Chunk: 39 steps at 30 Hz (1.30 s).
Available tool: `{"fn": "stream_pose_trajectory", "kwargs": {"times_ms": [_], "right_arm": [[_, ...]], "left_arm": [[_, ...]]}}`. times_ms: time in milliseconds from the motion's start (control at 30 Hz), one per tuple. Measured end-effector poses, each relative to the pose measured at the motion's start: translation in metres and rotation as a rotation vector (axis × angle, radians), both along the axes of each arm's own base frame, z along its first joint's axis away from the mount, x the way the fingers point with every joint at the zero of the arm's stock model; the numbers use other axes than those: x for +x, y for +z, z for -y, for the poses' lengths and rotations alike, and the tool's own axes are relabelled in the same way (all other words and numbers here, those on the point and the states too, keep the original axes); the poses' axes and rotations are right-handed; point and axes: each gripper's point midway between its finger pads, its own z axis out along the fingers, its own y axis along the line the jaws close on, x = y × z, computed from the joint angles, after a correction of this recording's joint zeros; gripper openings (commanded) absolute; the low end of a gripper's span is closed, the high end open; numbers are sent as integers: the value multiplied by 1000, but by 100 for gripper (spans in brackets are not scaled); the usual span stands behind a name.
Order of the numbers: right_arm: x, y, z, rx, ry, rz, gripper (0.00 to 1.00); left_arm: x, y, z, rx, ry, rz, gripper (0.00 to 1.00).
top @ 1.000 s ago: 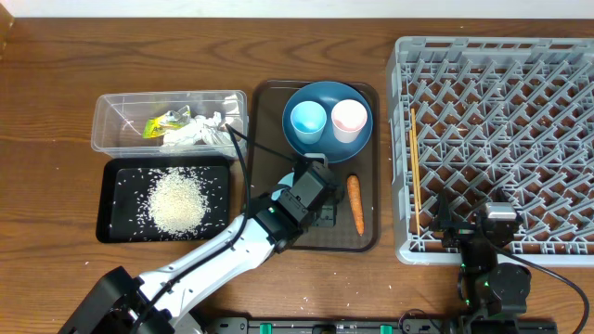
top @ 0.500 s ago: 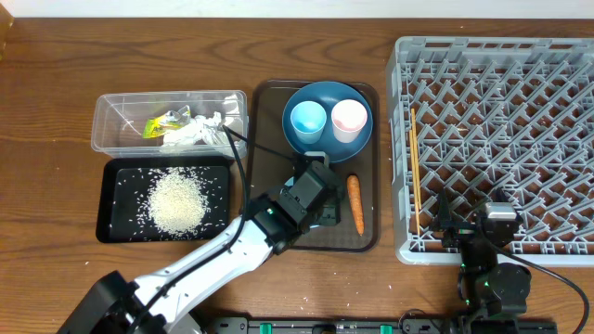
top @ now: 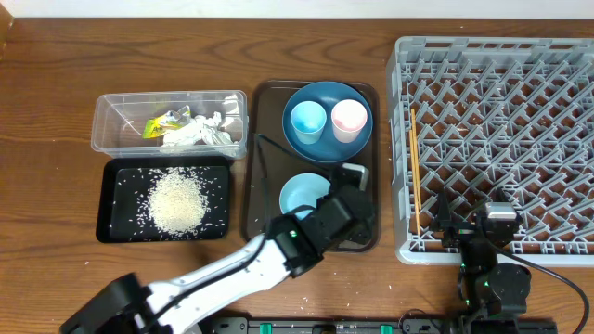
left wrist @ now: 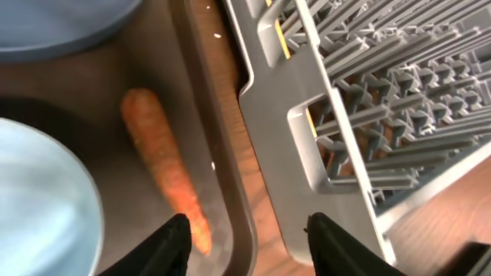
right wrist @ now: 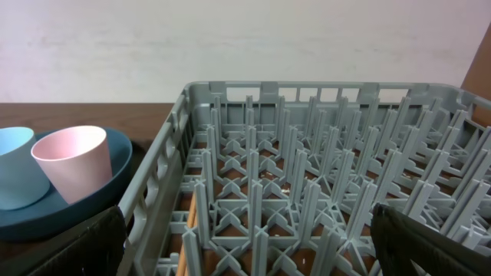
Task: Sort waste into correct bins and load items into the dishwasher rack
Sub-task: 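Carry the empty bowl back and set it on the brown tray, then move the left gripper over the carrot and grasp it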
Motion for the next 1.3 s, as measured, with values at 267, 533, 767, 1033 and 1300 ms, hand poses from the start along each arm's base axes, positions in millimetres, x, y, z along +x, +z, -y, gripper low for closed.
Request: {"fn": "stream_pose_trajectory", "kwargs": {"times_ms": [267, 533, 767, 1033, 1300], "right_arm": [[0, 0, 0, 0, 0, 0, 99], [0, 0, 0, 0, 0, 0, 99], [0, 0, 0, 0, 0, 0, 99], [0, 0, 0, 0, 0, 0, 99], [0, 0, 0, 0, 0, 0, 99]], "left_arm": [[4, -50, 14, 59, -5, -33, 50], [6, -57, 11, 85, 12, -25, 49], [8, -57, 9, 93, 43, -18, 50], [14, -70, 0, 147, 85, 1, 50], [18, -76, -5, 175, 107, 14, 50]]}}
